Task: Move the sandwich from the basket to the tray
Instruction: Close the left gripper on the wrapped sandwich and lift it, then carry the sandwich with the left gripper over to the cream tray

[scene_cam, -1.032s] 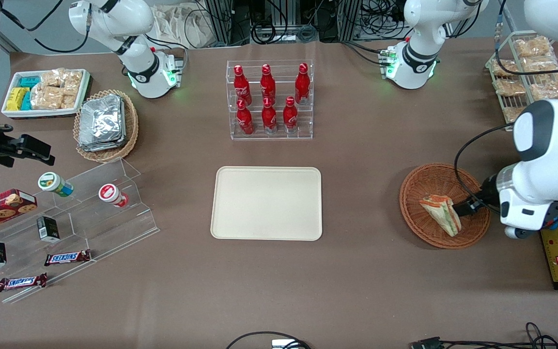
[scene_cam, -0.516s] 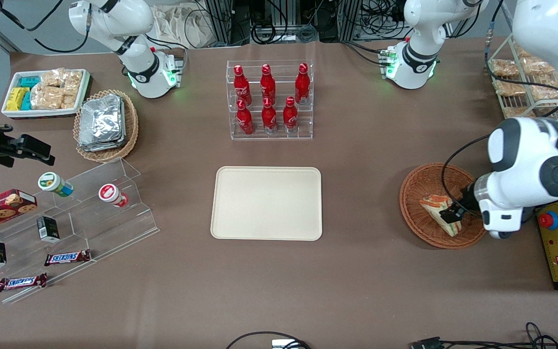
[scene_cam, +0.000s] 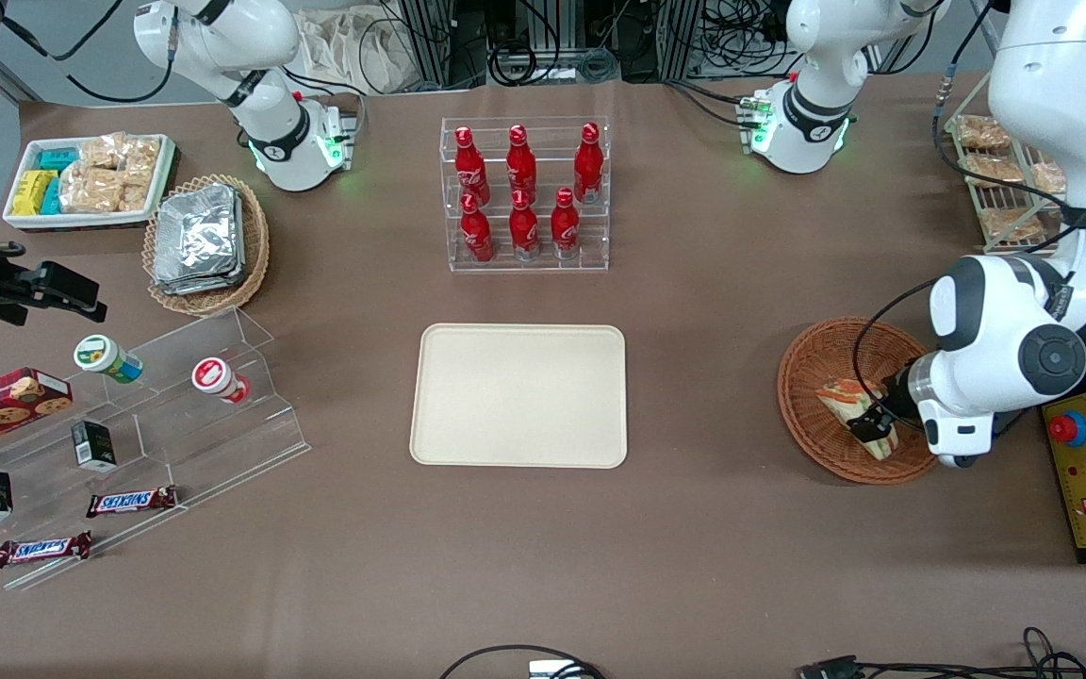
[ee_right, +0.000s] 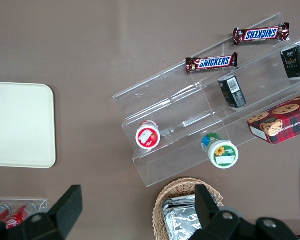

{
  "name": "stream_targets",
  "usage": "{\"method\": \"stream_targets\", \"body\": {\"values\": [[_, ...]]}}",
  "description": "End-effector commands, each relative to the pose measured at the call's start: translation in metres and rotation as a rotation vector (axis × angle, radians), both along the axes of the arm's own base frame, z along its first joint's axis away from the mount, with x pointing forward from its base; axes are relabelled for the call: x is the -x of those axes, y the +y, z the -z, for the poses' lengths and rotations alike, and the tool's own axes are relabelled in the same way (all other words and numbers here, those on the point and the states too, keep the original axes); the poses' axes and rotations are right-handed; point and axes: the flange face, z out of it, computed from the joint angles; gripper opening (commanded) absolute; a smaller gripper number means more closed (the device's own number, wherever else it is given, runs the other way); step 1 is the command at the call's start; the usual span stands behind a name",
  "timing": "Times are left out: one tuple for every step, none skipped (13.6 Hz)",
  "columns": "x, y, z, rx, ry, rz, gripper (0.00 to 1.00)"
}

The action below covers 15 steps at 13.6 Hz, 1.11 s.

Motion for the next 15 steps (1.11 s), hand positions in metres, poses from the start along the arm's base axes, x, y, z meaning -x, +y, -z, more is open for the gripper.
{"method": "stream_targets", "body": {"values": [[0.0,0.003,0.017,0.001,0.005,-0.019,1.0],[0.001,0.004,0.024,0.002,0.016,-0.021,1.0],[0.002,0.006,0.029,0.002,0.025,-0.023,1.0],[0.002,0.009,0.031,-0.001,0.03,-0.03,1.0],[0.003,0.009,0.035,0.001,0.038,-0.03,0.93],[0.003,0.01,0.037,-0.001,0.041,-0.03,0.56],[0.003,0.009,0.034,-0.001,0.039,-0.027,0.08],[0.002,0.008,0.03,-0.002,0.032,-0.028,0.0],[-0.001,0.008,0.02,-0.003,0.021,-0.016,0.0],[-0.003,0.009,0.004,-0.008,0.006,-0.011,0.0],[-0.007,0.005,-0.011,-0.01,0.01,-0.004,0.0],[-0.012,0.002,-0.031,-0.013,0.009,0.005,0.0],[-0.019,0.0,-0.054,-0.014,0.007,0.01,0.0],[-0.027,-0.01,-0.078,-0.014,0.011,0.025,0.0],[-0.033,-0.024,-0.1,-0.015,0.019,0.049,0.0]]}}
